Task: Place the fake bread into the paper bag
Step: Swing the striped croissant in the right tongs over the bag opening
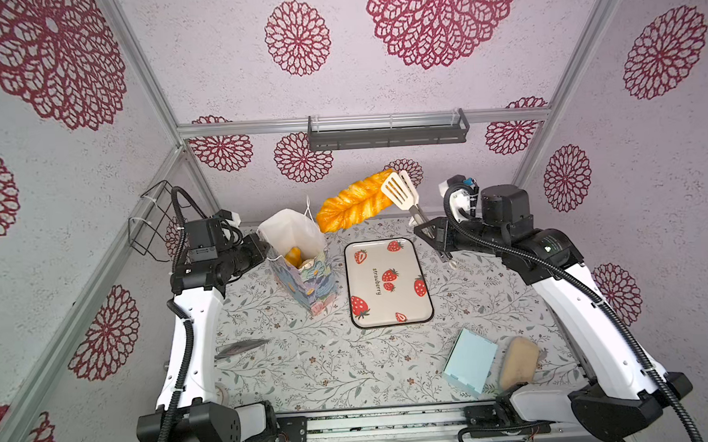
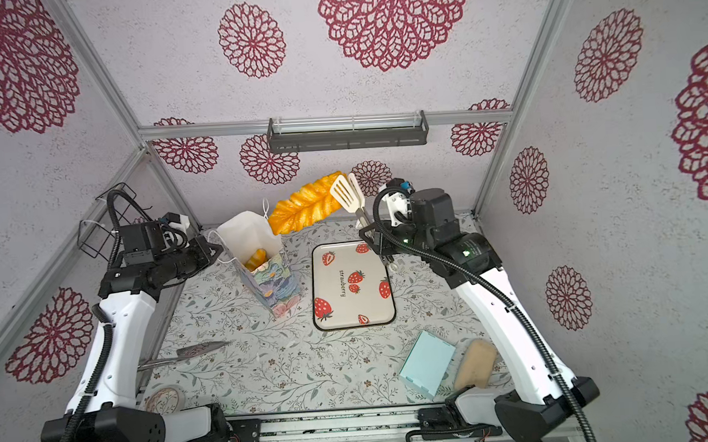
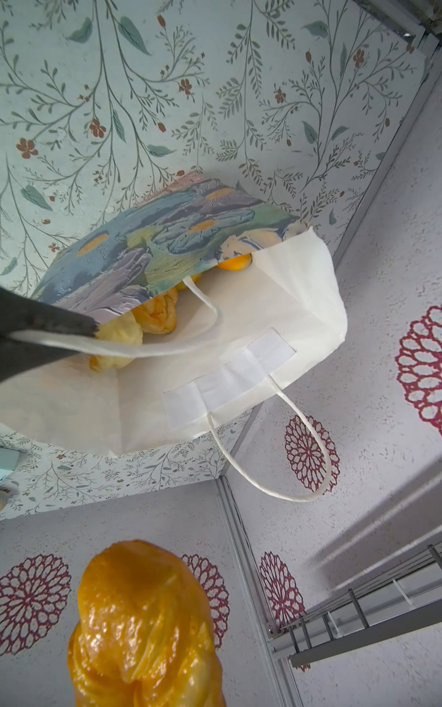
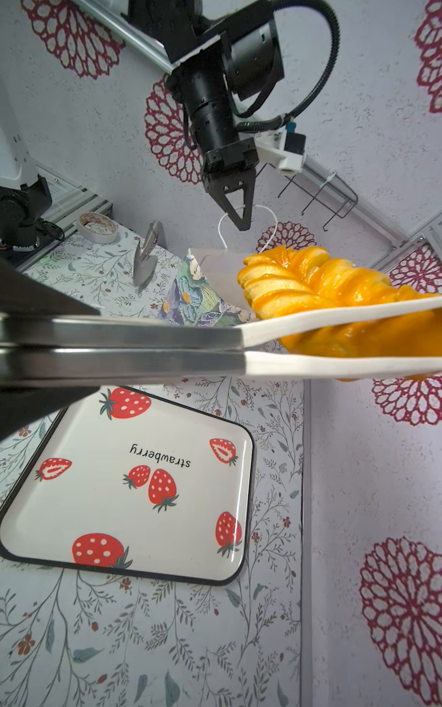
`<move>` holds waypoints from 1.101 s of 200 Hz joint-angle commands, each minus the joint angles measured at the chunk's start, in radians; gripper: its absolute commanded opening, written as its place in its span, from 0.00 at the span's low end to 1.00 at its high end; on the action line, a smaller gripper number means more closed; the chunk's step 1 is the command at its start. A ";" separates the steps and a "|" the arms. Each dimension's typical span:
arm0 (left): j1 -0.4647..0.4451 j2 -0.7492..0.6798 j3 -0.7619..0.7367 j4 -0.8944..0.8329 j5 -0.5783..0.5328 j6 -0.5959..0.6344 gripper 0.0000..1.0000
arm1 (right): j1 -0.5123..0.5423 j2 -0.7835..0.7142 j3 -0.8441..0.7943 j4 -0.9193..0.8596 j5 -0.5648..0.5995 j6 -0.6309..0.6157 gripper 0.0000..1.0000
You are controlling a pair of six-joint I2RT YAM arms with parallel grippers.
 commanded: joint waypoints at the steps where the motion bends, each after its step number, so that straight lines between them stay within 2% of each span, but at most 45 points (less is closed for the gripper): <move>1: -0.007 -0.024 0.019 -0.015 -0.008 0.011 0.04 | 0.045 0.023 0.113 0.017 0.073 -0.069 0.22; 94: -0.006 -0.034 0.001 -0.012 -0.016 0.015 0.04 | 0.256 0.260 0.417 -0.154 0.287 -0.194 0.22; 144: -0.007 -0.036 -0.013 0.001 -0.004 0.006 0.04 | 0.311 0.378 0.584 -0.243 0.393 -0.259 0.22; 220: -0.006 -0.034 -0.023 0.013 -0.005 0.004 0.05 | 0.424 0.501 0.741 -0.345 0.537 -0.337 0.23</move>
